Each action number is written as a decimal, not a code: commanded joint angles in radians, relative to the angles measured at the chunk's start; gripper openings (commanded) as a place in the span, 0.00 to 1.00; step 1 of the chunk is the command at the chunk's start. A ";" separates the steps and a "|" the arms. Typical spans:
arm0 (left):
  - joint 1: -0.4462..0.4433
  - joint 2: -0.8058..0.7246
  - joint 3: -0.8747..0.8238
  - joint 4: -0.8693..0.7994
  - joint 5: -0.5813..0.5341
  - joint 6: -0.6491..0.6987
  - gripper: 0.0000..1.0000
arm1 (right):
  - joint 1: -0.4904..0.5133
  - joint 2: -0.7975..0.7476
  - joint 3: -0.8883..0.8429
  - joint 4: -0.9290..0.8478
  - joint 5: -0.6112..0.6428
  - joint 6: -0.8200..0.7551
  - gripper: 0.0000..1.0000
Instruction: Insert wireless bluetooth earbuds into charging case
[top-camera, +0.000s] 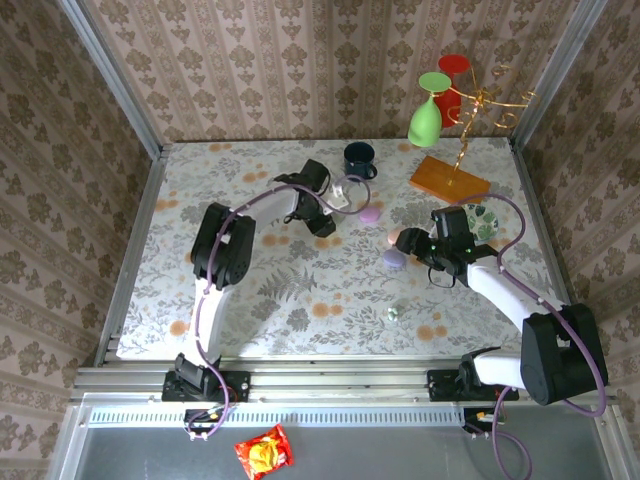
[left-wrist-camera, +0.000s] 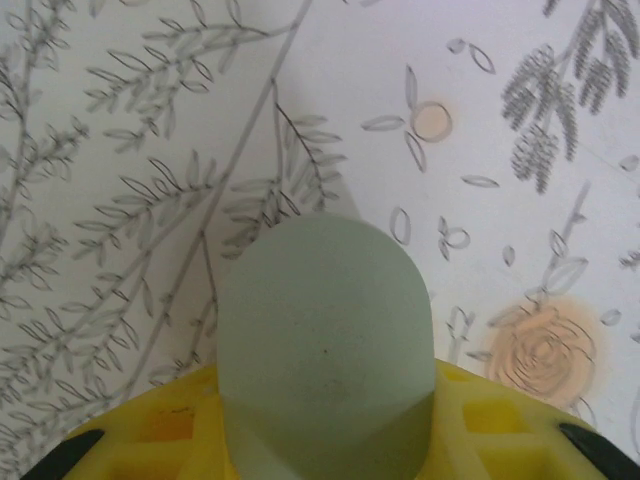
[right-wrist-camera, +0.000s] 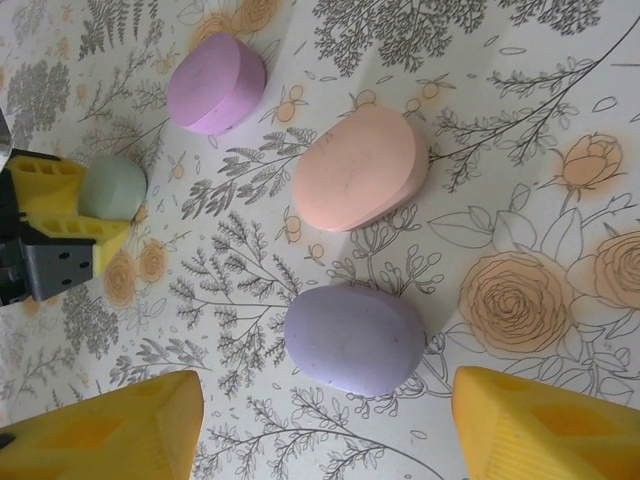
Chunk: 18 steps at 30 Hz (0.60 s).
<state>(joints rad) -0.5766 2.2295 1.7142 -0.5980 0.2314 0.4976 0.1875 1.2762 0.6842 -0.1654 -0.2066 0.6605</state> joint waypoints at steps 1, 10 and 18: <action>-0.009 -0.099 -0.078 0.013 0.048 0.046 0.31 | 0.005 0.004 0.022 0.004 -0.078 -0.012 0.67; -0.014 -0.379 -0.374 0.208 0.174 0.042 0.30 | 0.047 0.101 0.087 0.130 -0.370 0.054 0.67; -0.044 -0.563 -0.589 0.358 0.241 0.046 0.30 | 0.129 0.210 0.144 0.295 -0.477 0.163 0.66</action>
<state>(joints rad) -0.6052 1.7081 1.1667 -0.3107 0.4202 0.5209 0.2928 1.4559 0.7921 0.0257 -0.6003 0.7586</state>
